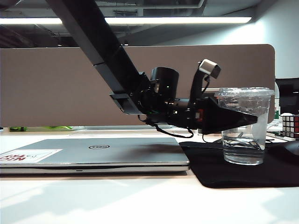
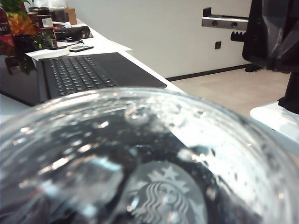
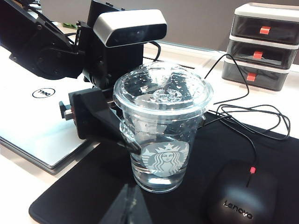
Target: Pick up the coffee cup and place it on the right side of the laptop.
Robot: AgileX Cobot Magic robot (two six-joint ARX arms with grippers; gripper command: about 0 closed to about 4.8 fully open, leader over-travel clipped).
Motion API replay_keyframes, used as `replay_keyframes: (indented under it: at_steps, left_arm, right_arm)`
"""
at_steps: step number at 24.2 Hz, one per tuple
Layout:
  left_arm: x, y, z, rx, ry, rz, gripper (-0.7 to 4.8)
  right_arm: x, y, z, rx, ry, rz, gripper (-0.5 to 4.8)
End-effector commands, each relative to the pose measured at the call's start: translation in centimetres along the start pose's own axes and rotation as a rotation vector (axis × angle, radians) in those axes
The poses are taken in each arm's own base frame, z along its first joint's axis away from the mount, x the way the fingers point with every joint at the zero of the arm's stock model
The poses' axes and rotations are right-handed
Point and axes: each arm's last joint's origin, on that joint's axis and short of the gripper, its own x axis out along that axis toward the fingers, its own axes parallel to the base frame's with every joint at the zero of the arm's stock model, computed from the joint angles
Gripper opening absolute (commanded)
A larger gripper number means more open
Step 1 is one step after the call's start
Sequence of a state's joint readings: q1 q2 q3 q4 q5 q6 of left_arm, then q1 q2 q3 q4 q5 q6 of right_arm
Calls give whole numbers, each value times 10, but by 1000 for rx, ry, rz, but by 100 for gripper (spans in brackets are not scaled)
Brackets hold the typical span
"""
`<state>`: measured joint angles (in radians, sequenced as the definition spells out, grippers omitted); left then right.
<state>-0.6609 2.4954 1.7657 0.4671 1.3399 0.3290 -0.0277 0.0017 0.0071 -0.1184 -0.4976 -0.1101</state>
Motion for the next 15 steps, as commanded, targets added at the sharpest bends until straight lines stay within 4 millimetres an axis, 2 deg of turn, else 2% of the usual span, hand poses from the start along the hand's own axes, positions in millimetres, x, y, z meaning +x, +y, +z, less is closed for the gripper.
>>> replay_keyframes:
  at_steps: [1,9,15]
  left_arm:
    - [-8,1,3,0,-13,-27,479]
    - [-47,4,0,-27,-62,-114,479]
    - [-72,8,-2,-31,-63,-76,479]
  right_arm:
    - [0,0,0,-9,-11,1,-1]
    - [0,0,-1,-20,-10,1,-1]
    - [0,0,-1,-20,-10,1,-1]
